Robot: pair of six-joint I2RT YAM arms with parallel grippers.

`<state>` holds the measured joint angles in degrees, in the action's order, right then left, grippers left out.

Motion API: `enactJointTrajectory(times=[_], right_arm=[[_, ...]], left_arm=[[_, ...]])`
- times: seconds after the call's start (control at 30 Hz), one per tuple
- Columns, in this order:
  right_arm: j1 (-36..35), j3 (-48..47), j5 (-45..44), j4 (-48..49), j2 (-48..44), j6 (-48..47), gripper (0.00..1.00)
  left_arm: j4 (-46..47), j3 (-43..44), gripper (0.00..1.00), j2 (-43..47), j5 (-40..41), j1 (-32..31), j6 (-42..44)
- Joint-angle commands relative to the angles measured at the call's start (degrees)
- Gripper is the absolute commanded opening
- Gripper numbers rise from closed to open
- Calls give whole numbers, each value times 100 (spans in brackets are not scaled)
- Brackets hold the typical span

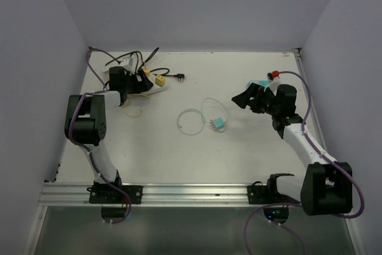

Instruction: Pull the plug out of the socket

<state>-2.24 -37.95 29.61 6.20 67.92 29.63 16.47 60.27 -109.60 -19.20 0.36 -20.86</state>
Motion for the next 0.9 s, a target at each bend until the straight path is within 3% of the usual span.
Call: enactJointTrajectory(times=[0.0,0.53,0.73,0.87], right_arm=[[-22,16,124,347,-24,17,98],[-22,25,151,426,72,43,98],[-22,25,177,453,107,52,98],[-13,25,177,461,134,52,98]], left_arm=[[577,-95,86,203,48,34,-453],[797,468,78,-641,-689,245,-542],[735,696,71,-843,-1015,245,-559],[840,723,60,-870,-1173,245,-656]])
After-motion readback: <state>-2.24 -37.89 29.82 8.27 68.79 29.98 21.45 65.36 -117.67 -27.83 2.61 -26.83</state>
